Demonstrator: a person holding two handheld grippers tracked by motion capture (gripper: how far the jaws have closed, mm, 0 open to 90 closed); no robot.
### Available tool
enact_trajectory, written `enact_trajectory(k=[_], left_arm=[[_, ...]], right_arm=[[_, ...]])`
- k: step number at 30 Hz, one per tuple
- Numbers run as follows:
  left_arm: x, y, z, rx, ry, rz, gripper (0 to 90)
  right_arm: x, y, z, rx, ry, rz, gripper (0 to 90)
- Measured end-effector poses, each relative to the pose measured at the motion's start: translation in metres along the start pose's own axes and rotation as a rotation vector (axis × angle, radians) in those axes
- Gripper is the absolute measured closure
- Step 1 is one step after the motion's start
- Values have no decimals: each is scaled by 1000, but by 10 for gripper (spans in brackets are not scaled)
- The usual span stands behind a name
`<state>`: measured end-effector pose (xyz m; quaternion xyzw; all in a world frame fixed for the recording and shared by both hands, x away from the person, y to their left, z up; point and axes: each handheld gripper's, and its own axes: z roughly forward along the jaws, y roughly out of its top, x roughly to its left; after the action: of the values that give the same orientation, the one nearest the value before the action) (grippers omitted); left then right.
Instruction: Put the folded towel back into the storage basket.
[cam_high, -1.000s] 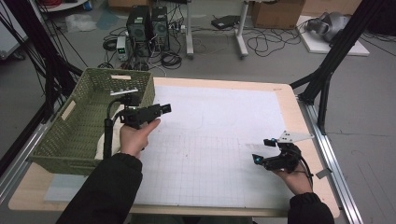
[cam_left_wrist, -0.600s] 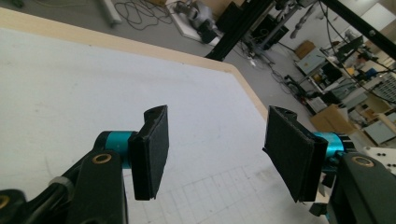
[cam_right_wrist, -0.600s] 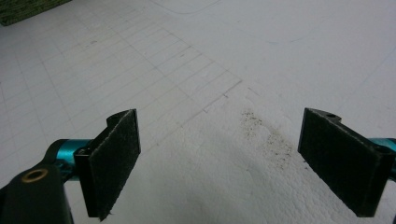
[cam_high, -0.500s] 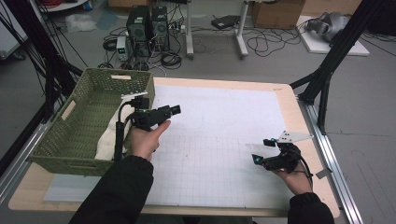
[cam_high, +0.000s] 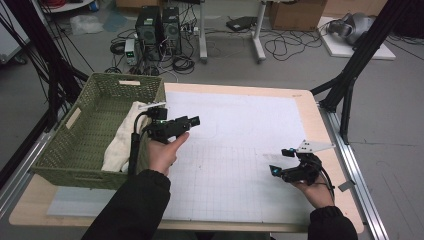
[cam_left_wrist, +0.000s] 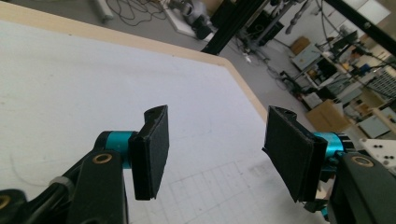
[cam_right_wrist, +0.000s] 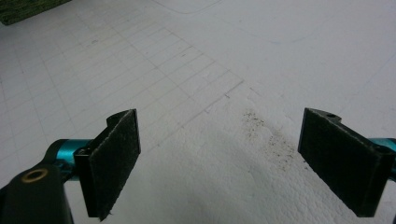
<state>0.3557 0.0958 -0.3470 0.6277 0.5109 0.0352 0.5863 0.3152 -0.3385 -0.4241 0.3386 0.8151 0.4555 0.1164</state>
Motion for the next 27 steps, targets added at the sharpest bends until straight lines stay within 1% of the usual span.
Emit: enact_trajectory(k=[1, 3, 6, 8, 11, 14, 15, 16, 17, 19, 21, 24, 25, 27], left_arm=[[-2, -2, 2, 5, 6, 12, 408], [-3, -4, 4, 4, -6, 9, 408], [-4, -7, 7, 12, -1, 17, 407], [-4, -10, 7, -5, 11, 14, 406], [-4, -15, 10, 8, 14, 21, 402], [-5, -21, 13, 19, 12, 19, 400], [-4, -22, 13, 23, 20, 31, 400], [-4, -24, 13, 25, 22, 34, 400], [-4, -25, 13, 22, 21, 28, 399], [-3, -28, 13, 32, 32, 36, 399], [-2, -31, 12, 30, 28, 33, 396], [-1, -34, 11, 27, 36, 35, 396], [0, -35, 11, 34, 37, 40, 396], [0, -38, 10, 34, 44, 44, 393]], right_arm=[[0, 0, 0, 1, 1, 1, 123], [1, 0, 0, 3, 1, 0, 123], [0, 0, 0, -3, -1, -4, 123], [0, 0, -1, -3, -1, 3, 123], [0, 0, 0, -3, -1, -4, 123], [0, 0, 0, -4, 0, -5, 123], [0, 0, -1, -4, 0, 2, 123], [0, 0, -1, -6, -1, 0, 123], [0, 0, -1, -8, -1, -1, 123], [-1, 0, -1, -8, -1, -1, 123], [0, 0, -1, -8, 2, -2, 123], [0, 0, -1, -9, 1, -1, 122], [0, 0, -1, -9, 1, -1, 123], [0, 0, -1, -10, 1, -1, 122]])
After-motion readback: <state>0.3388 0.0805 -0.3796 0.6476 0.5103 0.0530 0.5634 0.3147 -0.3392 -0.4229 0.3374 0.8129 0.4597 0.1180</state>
